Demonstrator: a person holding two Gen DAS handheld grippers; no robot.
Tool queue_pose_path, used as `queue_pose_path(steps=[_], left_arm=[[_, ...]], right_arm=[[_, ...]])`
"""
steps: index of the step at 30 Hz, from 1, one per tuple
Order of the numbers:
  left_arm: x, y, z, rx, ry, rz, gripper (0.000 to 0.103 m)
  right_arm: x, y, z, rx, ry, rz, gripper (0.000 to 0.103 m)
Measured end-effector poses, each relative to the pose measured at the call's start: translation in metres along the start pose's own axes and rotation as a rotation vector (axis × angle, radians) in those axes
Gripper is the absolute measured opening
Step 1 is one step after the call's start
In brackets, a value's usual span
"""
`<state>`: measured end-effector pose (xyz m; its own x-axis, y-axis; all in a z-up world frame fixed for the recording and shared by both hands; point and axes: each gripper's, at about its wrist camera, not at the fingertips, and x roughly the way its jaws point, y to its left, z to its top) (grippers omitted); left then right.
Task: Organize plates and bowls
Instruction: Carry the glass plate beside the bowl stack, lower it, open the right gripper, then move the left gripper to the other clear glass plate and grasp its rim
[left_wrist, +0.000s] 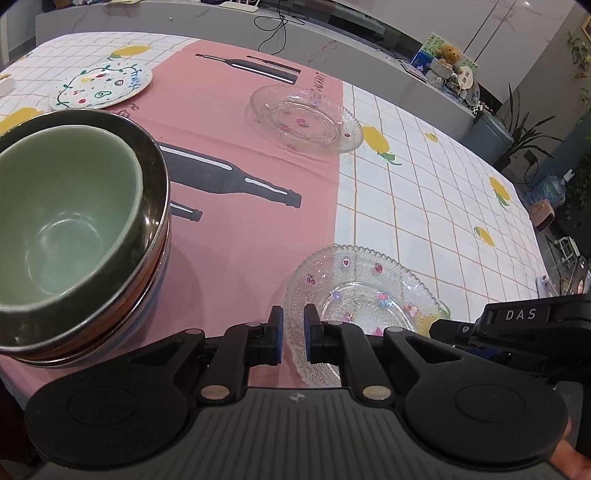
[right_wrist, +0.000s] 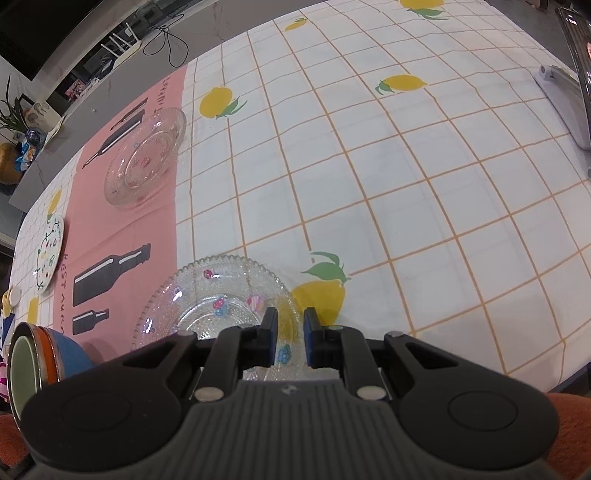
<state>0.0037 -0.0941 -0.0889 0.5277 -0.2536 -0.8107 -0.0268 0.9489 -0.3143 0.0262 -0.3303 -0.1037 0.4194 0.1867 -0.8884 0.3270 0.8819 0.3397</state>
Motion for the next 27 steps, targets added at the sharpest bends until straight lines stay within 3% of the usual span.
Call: queue_pose_path(steps=[8, 13, 14, 15, 16, 19, 22, 27], left_arm=[[0.007, 0.001, -0.003, 0.031, 0.024, 0.019, 0.015], [0.007, 0.001, -0.002, 0.029, 0.036, 0.011, 0.015], [0.006, 0.001, -0.001, 0.022, 0.037, 0.011, 0.016], [0.005, 0.001, -0.001, 0.018, 0.036, 0.011, 0.018], [0.003, 0.000, -0.002, 0.021, 0.031, 0.012, 0.021], [-0.006, -0.006, -0.001, 0.037, -0.009, 0.025, 0.029], [-0.019, -0.012, 0.004, 0.051, -0.043, -0.009, 0.033], [-0.030, -0.013, 0.027, 0.059, -0.019, -0.053, 0.033]], right_arm=[[0.006, -0.003, 0.001, 0.035, 0.029, 0.002, 0.015], [0.005, 0.001, -0.001, 0.014, 0.013, -0.002, 0.022], [0.003, 0.001, -0.001, 0.015, -0.001, -0.003, 0.026], [0.001, 0.000, 0.000, 0.020, -0.013, -0.007, 0.041], [-0.001, 0.000, 0.000, 0.024, -0.026, -0.014, 0.046], [-0.003, 0.001, 0.000, 0.020, -0.048, -0.013, 0.046], [-0.008, 0.006, -0.001, -0.011, -0.087, -0.022, 0.047], [-0.012, 0.014, 0.006, -0.048, -0.163, -0.069, 0.047]])
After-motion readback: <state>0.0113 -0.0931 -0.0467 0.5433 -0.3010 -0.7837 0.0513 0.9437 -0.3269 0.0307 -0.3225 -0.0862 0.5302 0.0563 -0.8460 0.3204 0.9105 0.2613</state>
